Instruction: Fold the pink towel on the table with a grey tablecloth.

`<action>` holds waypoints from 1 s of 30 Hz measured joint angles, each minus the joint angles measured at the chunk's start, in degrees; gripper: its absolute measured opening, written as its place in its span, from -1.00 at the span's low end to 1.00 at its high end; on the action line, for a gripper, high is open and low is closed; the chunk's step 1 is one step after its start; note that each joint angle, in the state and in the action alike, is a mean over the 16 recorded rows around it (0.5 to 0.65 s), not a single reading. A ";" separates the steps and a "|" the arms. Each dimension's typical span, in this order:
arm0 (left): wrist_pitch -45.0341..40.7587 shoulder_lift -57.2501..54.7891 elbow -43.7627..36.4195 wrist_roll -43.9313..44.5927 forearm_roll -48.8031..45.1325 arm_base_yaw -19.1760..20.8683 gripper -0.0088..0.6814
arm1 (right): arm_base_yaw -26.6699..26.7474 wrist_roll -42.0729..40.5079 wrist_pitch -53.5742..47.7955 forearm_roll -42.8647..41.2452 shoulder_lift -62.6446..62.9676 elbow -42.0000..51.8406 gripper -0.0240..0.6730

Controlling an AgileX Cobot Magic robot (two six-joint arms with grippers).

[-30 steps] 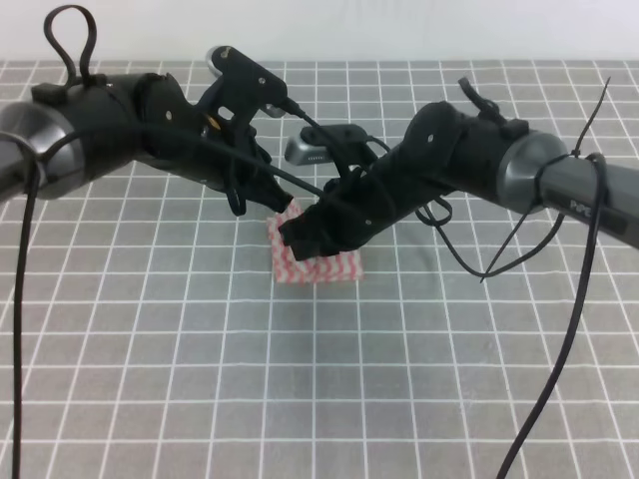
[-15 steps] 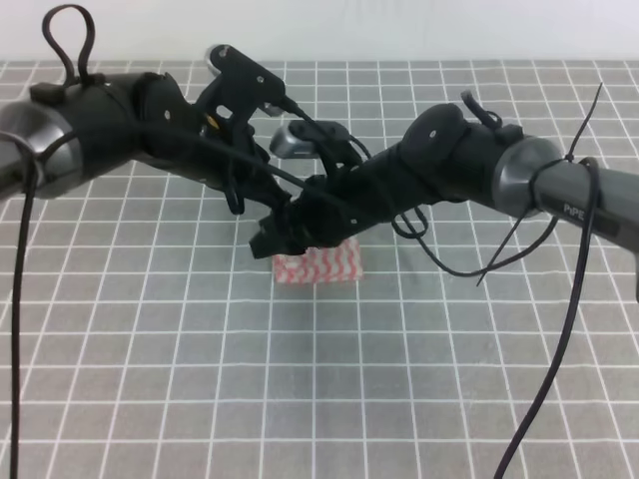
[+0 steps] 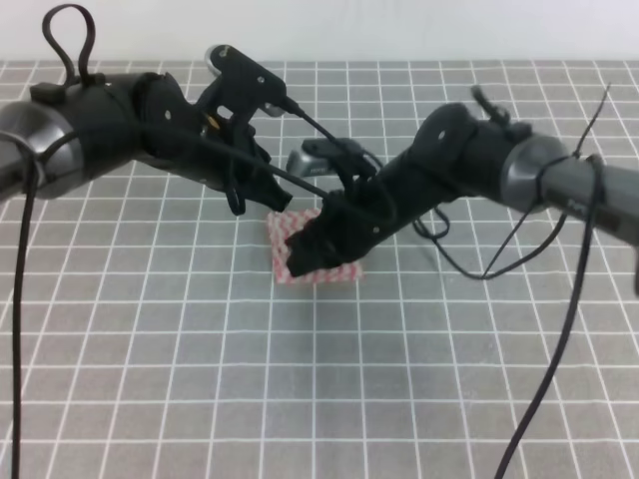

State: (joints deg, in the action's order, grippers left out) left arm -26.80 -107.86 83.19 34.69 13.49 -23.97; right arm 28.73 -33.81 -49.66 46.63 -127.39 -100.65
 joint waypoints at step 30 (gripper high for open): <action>-3.59 0.62 -0.11 -0.19 -0.03 0.00 -0.97 | -4.48 2.26 2.09 -5.71 -0.74 -1.24 -0.98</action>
State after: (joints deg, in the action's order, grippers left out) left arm -30.40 -107.25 83.07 34.51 13.45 -23.97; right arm 24.25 -31.55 -47.57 40.92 -128.13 -101.88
